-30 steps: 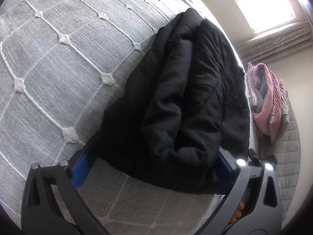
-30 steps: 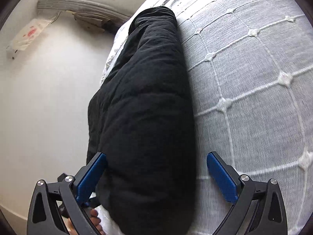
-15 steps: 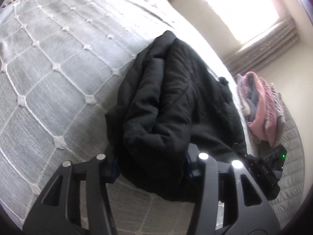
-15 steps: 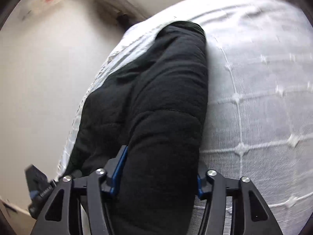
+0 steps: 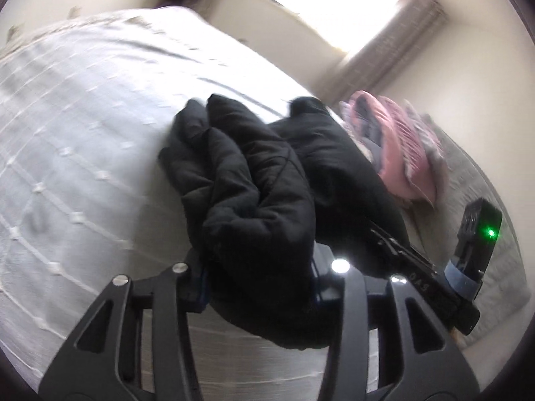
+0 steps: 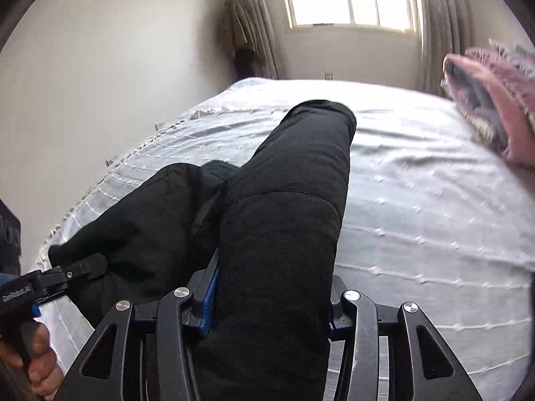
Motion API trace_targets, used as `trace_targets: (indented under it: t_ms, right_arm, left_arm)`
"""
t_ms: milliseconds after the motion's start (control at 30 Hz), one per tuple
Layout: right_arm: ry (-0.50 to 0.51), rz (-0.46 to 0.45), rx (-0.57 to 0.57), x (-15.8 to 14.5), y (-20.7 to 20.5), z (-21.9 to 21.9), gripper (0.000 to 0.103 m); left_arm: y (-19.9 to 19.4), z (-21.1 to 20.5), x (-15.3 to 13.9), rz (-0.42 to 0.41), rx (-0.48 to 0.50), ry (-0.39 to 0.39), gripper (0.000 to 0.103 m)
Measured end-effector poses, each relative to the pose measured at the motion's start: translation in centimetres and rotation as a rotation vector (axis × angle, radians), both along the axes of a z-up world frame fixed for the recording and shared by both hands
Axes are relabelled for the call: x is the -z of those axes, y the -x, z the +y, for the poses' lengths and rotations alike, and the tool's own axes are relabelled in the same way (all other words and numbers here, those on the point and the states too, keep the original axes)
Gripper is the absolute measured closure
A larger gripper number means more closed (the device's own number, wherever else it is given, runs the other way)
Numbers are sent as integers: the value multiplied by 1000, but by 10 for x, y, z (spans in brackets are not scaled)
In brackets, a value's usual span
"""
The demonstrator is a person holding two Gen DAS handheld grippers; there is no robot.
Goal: Fold large clothes
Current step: 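Lift the coat bundle with both grippers and carry it toward the headboard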
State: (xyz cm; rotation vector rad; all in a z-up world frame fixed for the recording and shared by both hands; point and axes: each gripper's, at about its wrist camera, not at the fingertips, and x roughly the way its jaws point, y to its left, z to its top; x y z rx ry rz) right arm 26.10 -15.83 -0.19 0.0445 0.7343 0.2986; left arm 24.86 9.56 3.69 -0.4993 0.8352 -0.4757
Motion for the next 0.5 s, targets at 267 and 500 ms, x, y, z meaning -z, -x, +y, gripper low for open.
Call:
trace_targets:
  t_ms: [267, 500]
  right_arm:
    - [41, -105, 125, -38, 49, -91, 57]
    - [57, -208, 267, -98, 99, -224, 57]
  left_arm:
    - [29, -115, -51, -114, 164, 21, 59]
    - [68, -242, -100, -239, 348, 134, 59]
